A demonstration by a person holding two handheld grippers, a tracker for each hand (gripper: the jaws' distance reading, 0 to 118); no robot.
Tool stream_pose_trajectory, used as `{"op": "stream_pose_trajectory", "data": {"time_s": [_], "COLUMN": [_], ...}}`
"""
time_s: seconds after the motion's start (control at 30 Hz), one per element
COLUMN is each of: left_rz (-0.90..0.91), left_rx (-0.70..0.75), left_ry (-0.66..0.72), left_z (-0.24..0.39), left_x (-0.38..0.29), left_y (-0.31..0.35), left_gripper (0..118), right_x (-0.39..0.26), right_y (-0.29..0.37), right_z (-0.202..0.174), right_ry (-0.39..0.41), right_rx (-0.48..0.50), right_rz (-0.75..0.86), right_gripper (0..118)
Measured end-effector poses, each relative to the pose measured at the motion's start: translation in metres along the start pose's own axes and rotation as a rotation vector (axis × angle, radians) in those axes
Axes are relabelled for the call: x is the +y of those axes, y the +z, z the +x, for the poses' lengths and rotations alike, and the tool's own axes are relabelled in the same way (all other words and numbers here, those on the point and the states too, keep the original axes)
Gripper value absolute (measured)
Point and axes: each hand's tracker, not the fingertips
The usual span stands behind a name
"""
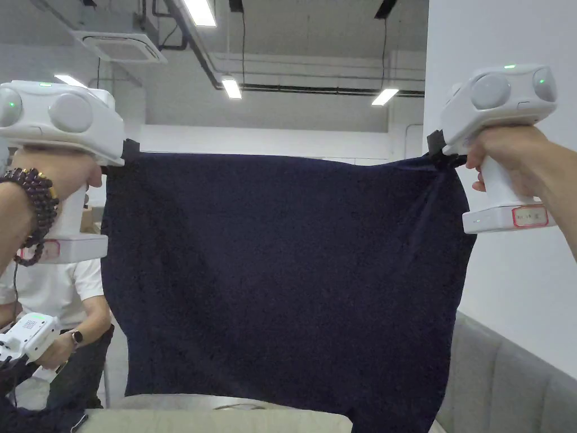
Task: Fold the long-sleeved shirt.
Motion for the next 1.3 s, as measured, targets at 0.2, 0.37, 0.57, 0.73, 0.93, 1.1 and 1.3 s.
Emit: {"op": "stream_pose_trajectory", "data": {"time_s": [0.2,0.37,0.57,0.73,0.93,1.1,1.3], "left_rz": [0.030,0.042,-0.085,-0.242,-0.373,-0.467,-0.456], "left_rx": [0.000,-0.006,-0.027,-0.051,-0.061,-0.065,-0.088], "left_ry": [0.065,0.068,0.035,0.061,0.054,0.086,0.099], "left_z": [-0.011,-0.012,-0.013,-0.005,0.001,-0.005,-0.014], "left_x": [0.028,0.019,-0.064,-0.175,-0.291,-0.349,-0.360], "left_y": [0.006,0.001,-0.025,-0.037,-0.035,-0.018,0.035], "left_gripper": [11,11,11,11,11,11,11], "right_x": [0.031,0.013,-0.076,-0.203,-0.330,-0.387,-0.396], "right_y": [0.003,-0.001,-0.028,-0.063,-0.083,-0.083,-0.030], "right_z": [0.008,0.001,-0.010,-0.022,-0.032,-0.027,-0.014], "right_ry": [-0.025,-0.003,0.018,-0.005,-0.036,-0.055,-0.040], "right_rx": [0.023,0.009,0.018,0.046,0.069,0.103,0.158], "right_rz": [0.047,0.056,-0.081,-0.277,-0.456,-0.528,-0.540], "right_gripper": [3,3,4,4,4,4,4]}}
